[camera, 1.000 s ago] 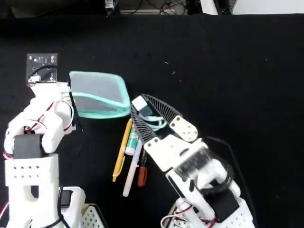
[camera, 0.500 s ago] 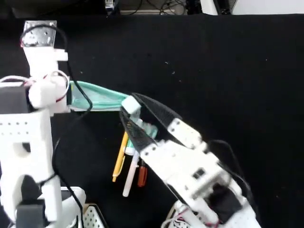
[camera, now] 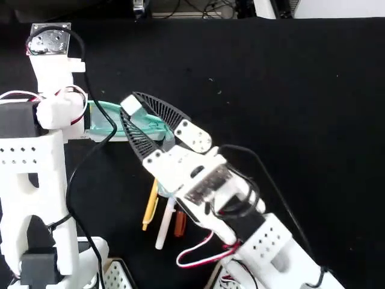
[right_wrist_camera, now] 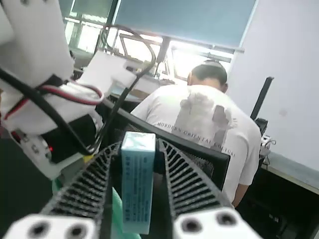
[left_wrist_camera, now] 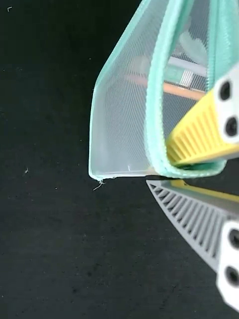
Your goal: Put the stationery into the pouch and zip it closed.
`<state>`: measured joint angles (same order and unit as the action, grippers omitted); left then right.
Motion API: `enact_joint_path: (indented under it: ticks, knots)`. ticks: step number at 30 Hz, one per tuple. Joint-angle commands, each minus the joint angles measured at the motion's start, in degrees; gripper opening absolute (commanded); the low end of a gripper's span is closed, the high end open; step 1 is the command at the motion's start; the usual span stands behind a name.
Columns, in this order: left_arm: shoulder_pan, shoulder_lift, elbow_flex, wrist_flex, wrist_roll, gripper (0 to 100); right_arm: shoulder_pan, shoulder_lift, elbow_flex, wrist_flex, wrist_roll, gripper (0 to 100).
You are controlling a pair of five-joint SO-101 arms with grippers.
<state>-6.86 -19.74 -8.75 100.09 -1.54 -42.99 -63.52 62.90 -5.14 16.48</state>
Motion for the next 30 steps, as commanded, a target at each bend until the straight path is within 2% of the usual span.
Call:
enact_joint_path:
  ticks: [1,6,14,24,30]
  knots:
    - [0.4,0.6,-0.7,-0.4,0.6,3,-2.8,0.6,-5.1,-1.5,-0.9,1.2]
    - [0.4,0.4,-0.7,-0.4,0.6,3,-7.5,1.0,-6.1,2.3,-0.8,1.2]
    - [-3.8,0.4,-0.6,-0.3,0.4,3,-3.8,1.0,-0.7,4.5,-0.8,1.2]
    - [-3.4,0.4,-0.6,0.1,0.6,3,-3.3,1.4,1.0,4.4,-0.8,1.2]
    - [-3.4,0.4,-0.7,0.7,0.6,3,0.0,10.6,-4.2,-4.7,-0.9,1.2]
